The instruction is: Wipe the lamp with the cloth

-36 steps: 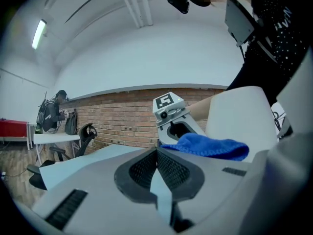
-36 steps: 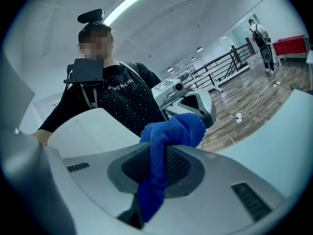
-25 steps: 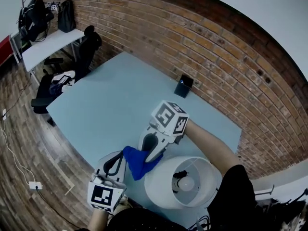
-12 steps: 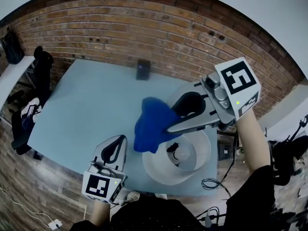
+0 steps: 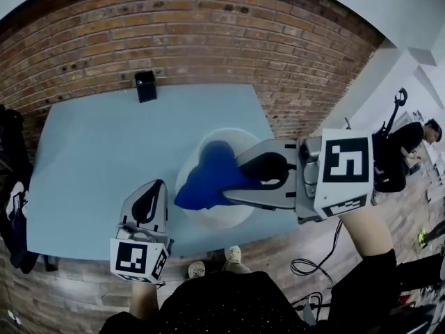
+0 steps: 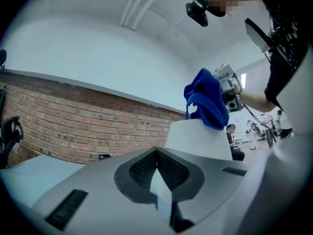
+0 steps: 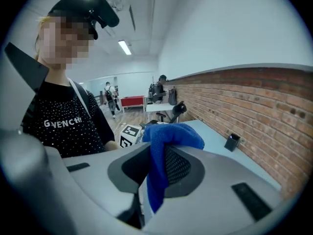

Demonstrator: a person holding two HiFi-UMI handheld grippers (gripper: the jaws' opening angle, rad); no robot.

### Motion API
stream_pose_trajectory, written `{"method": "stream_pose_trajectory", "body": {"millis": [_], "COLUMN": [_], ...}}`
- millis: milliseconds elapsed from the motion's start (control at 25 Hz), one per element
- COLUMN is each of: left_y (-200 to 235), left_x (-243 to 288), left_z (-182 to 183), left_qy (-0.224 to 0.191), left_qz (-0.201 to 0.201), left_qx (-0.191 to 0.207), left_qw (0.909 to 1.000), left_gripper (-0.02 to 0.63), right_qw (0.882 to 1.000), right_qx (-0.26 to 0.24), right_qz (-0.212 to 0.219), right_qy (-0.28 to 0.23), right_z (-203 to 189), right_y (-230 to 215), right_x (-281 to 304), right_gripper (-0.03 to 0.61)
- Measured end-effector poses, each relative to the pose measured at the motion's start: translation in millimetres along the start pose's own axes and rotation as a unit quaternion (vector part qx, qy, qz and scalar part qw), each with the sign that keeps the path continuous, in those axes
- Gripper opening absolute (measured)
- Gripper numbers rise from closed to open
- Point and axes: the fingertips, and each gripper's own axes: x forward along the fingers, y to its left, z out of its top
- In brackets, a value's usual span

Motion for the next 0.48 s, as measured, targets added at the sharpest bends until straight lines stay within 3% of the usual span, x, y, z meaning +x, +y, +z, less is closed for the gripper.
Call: {"method": "stream_pose_trajectory", "body": {"millis": [120,280,480], "left_y": [-13.6,-20.0,-23.3], "left_x": [-3.0,-11.0,-17.5], "left_z": [-9.1,-20.8,-26.3], "left_qy": [0.008,0.016,0.014], "left_qz": [-0.019,-0.026,-0.023], "left_qx": [0.001,0.003,-0.004], "left_qw": [0.9998,0.9995,0.9996], "left_gripper": [0.009,0.009,0.008], "right_qw": [0.998,0.984,0.974], "right_qx": [0.029,-0.029,0.047], "right_qz": [-0.048,-0.177,-0.216], "right_qy": [-0.023,-0.004,-0.039], "right_z": [-16.1,-30.7,-65.3], "right_y": [10.6,21.0,37.4], "right_x": [12.8,24.5,44.0], "right_gripper": [0.061,0.061,0.061]}}
